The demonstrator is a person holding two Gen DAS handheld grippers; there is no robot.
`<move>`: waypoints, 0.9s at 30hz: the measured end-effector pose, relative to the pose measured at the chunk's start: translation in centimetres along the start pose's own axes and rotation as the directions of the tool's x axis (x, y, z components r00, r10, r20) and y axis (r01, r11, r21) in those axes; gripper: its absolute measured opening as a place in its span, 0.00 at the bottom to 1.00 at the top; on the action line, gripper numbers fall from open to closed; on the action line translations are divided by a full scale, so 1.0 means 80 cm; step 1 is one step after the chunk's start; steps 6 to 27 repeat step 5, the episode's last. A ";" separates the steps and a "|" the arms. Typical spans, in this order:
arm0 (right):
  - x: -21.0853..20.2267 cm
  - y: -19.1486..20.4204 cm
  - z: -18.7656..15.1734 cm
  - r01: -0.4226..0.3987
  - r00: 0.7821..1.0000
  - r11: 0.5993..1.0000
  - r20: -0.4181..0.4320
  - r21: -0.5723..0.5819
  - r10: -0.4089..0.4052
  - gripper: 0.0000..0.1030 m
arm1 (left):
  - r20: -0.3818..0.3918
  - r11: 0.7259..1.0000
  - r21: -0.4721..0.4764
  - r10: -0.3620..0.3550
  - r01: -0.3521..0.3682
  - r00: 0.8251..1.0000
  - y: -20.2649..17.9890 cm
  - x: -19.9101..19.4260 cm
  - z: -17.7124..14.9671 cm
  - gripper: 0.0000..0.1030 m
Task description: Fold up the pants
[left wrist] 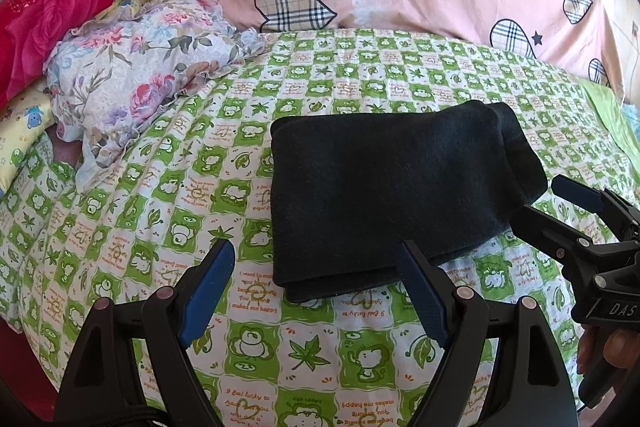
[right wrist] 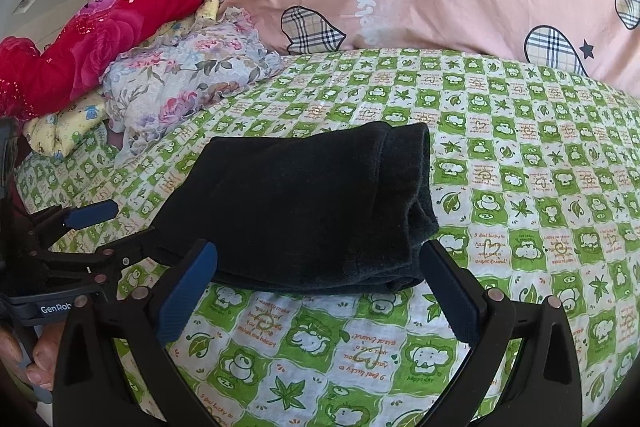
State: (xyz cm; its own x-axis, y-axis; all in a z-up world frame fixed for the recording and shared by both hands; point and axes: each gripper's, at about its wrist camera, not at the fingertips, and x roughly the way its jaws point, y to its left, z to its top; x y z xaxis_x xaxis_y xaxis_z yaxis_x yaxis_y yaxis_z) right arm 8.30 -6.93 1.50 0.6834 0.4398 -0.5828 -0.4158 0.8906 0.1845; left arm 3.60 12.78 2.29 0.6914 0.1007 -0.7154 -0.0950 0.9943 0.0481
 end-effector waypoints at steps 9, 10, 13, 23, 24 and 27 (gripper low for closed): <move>0.002 -0.006 -0.001 0.002 1.000 1.000 -0.010 0.008 -0.002 0.98 | -0.007 1.000 0.007 -0.001 0.001 1.000 -0.005 0.002 0.000 0.81; 0.002 -0.006 -0.001 0.002 1.000 1.000 -0.010 0.008 -0.002 0.98 | -0.007 1.000 0.007 -0.001 0.001 1.000 -0.005 0.002 0.000 0.81; 0.002 -0.006 -0.001 0.002 1.000 1.000 -0.010 0.008 -0.002 0.98 | -0.007 1.000 0.007 -0.001 0.001 1.000 -0.005 0.002 0.000 0.81; 0.002 -0.006 -0.001 0.002 1.000 1.000 -0.010 0.008 -0.002 0.98 | -0.007 1.000 0.007 -0.001 0.001 1.000 -0.005 0.002 0.000 0.81; 0.002 -0.006 -0.001 0.002 1.000 1.000 -0.010 0.008 -0.002 0.98 | -0.007 1.000 0.007 -0.001 0.001 1.000 -0.005 0.002 0.000 0.81; 0.002 -0.006 -0.001 0.002 1.000 1.000 -0.010 0.008 -0.002 0.98 | -0.007 1.000 0.007 -0.001 0.001 1.000 -0.005 0.002 0.000 0.81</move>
